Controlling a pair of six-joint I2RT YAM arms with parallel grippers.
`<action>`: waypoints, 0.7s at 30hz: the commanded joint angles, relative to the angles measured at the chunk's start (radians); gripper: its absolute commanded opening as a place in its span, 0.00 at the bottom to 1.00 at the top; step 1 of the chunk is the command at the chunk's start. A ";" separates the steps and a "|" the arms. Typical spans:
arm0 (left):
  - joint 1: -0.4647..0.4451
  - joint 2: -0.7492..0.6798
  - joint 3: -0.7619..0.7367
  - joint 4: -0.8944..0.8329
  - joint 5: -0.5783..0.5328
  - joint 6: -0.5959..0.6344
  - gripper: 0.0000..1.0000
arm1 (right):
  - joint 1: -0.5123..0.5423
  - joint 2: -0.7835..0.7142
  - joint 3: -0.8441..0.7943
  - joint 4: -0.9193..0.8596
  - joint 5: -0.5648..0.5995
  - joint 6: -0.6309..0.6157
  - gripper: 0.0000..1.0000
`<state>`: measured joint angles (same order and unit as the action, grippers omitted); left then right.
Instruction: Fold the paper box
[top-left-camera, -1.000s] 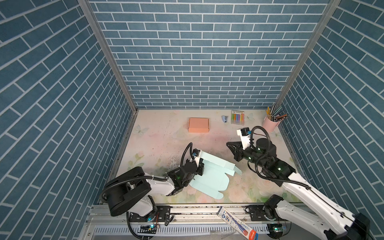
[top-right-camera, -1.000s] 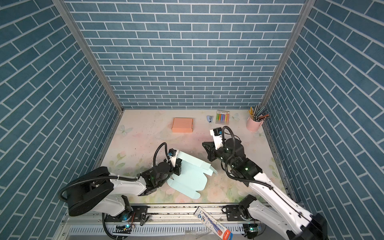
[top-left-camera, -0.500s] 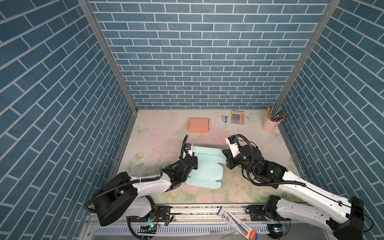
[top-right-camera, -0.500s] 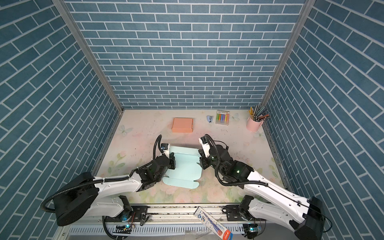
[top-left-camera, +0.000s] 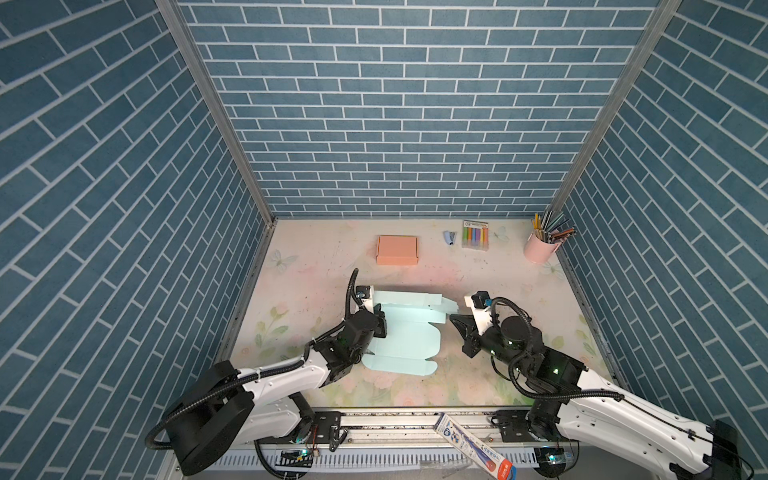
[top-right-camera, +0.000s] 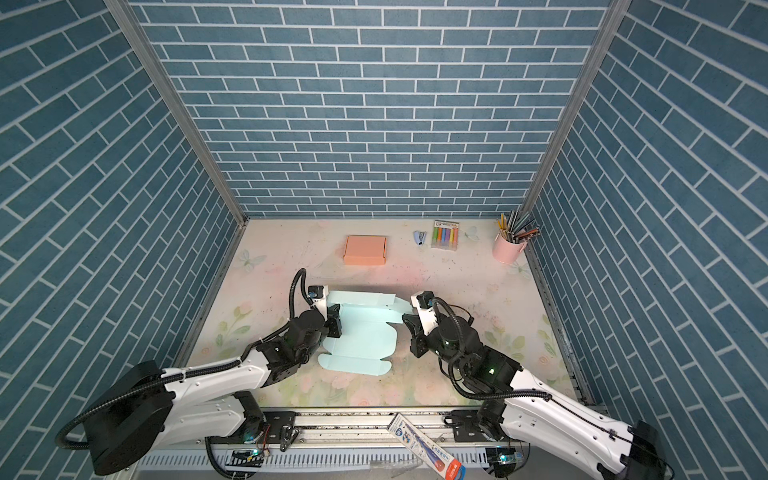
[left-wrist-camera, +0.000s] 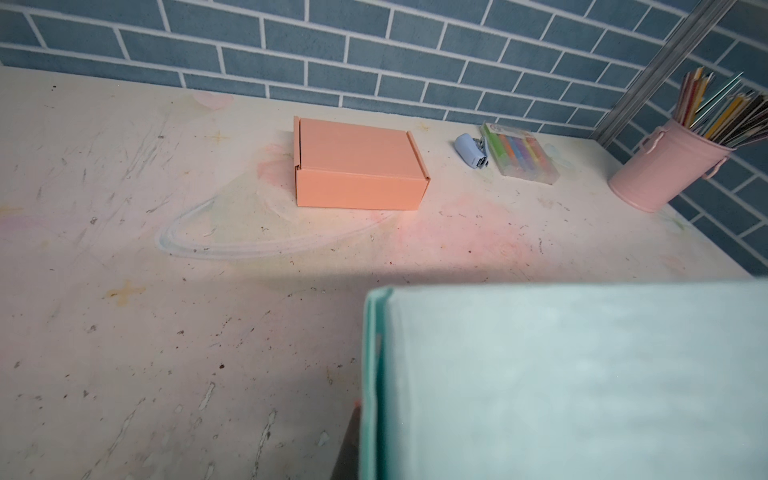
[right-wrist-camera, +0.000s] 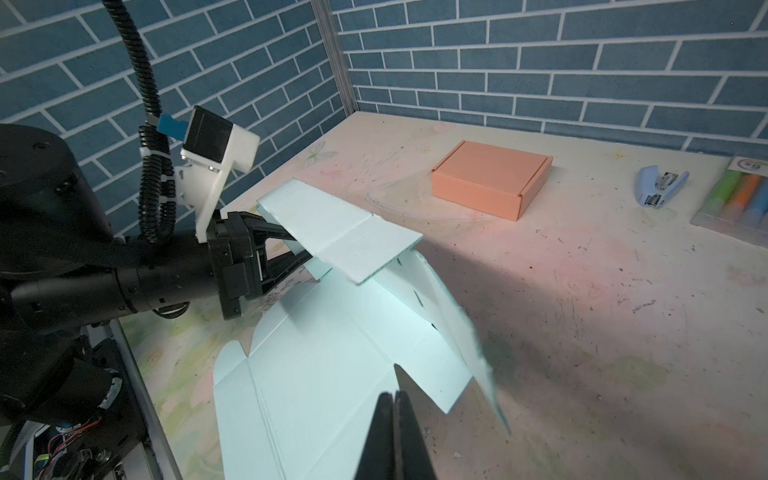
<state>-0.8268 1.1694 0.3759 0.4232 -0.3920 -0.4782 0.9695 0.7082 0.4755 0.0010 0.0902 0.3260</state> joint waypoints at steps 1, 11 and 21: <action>0.006 -0.041 0.003 -0.022 0.012 -0.007 0.00 | -0.003 0.031 0.016 0.078 -0.033 0.012 0.00; 0.006 -0.121 -0.039 0.036 0.078 0.086 0.00 | -0.128 0.110 0.018 0.235 -0.105 0.059 0.00; 0.006 -0.152 -0.071 0.098 0.148 0.139 0.00 | -0.169 0.239 0.052 0.338 -0.185 0.051 0.00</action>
<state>-0.8246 1.0321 0.3195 0.4595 -0.2874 -0.3683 0.8047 0.9279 0.4965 0.2611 -0.0479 0.3695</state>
